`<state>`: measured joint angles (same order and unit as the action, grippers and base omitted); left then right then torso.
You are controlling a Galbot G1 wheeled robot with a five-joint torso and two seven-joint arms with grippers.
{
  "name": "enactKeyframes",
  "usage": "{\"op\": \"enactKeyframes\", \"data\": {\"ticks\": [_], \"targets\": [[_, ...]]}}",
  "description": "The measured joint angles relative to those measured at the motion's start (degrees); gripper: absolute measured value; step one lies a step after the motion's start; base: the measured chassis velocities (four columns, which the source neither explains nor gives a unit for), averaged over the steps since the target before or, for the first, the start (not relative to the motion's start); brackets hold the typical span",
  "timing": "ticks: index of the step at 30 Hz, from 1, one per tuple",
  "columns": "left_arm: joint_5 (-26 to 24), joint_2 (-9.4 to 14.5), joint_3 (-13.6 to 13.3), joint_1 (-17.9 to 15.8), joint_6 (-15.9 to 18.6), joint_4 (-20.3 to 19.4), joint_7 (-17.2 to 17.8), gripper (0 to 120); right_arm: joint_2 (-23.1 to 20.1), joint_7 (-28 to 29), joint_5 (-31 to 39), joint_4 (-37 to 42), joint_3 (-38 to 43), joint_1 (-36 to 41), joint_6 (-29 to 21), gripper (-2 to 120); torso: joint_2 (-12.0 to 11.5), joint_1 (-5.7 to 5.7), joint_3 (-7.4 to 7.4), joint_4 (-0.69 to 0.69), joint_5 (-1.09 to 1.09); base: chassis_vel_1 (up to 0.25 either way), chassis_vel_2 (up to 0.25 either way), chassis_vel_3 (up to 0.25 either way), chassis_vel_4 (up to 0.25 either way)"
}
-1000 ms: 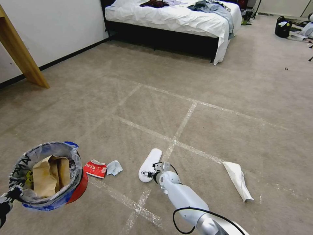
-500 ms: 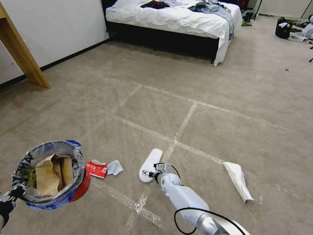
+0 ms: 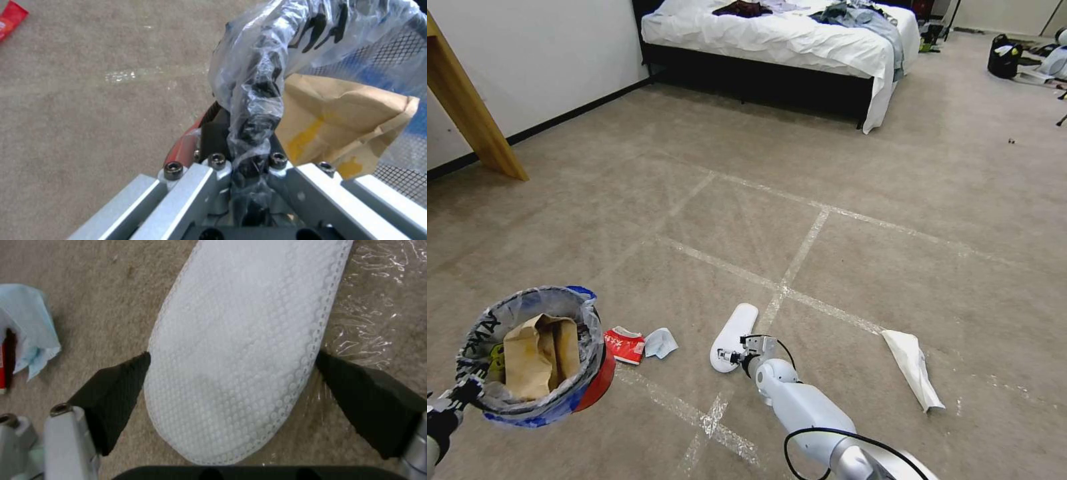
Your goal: Pick up the trash bin and place the garbage on the floor into it.
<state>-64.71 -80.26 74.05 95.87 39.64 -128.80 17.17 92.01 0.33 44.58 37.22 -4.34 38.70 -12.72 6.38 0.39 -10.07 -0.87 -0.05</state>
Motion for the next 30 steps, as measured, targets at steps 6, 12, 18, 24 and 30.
{"op": "enactKeyframes", "data": {"ticks": [6,12,18,24,30], "targets": [[0.2,0.0,-0.2,-0.4,0.0,0.5,0.0,0,0.1,-0.6,0.2,1.0,-1.3,0.4,0.0,92,0.0,0.01,-0.01,0.08,0.1,0.0,0.0,0.0,0.0],[0.4,0.0,-0.3,-0.5,0.0,0.8,0.0,0,0.1,-1.7,0.3,1.2,-2.0,0.5,0.5,92,0.0,0.02,-0.01,0.07,0.08,0.0,0.0,0.0,0.0],[0.5,-0.1,-0.4,-0.5,0.0,1.0,0.0,0,0.1,-2.1,0.0,0.9,-2.3,0.5,1.3,79,0.0,0.01,0.0,0.07,0.07,0.0,0.0,0.0,0.0],[0.6,-0.2,-0.5,-0.5,-0.1,1.2,0.0,0,0.1,-2.8,-0.7,0.6,-2.4,0.4,2.3,54,0.0,0.01,0.0,0.06,0.06,0.0,0.0,0.0,0.0],[0.6,-0.2,-0.6,-0.5,-0.1,1.2,0.0,0,0.1,-2.8,-1.0,0.7,-2.5,0.6,2.6,37,0.0,0.01,0.0,0.06,0.06,0.0,0.0,0.0,0.0]]}}
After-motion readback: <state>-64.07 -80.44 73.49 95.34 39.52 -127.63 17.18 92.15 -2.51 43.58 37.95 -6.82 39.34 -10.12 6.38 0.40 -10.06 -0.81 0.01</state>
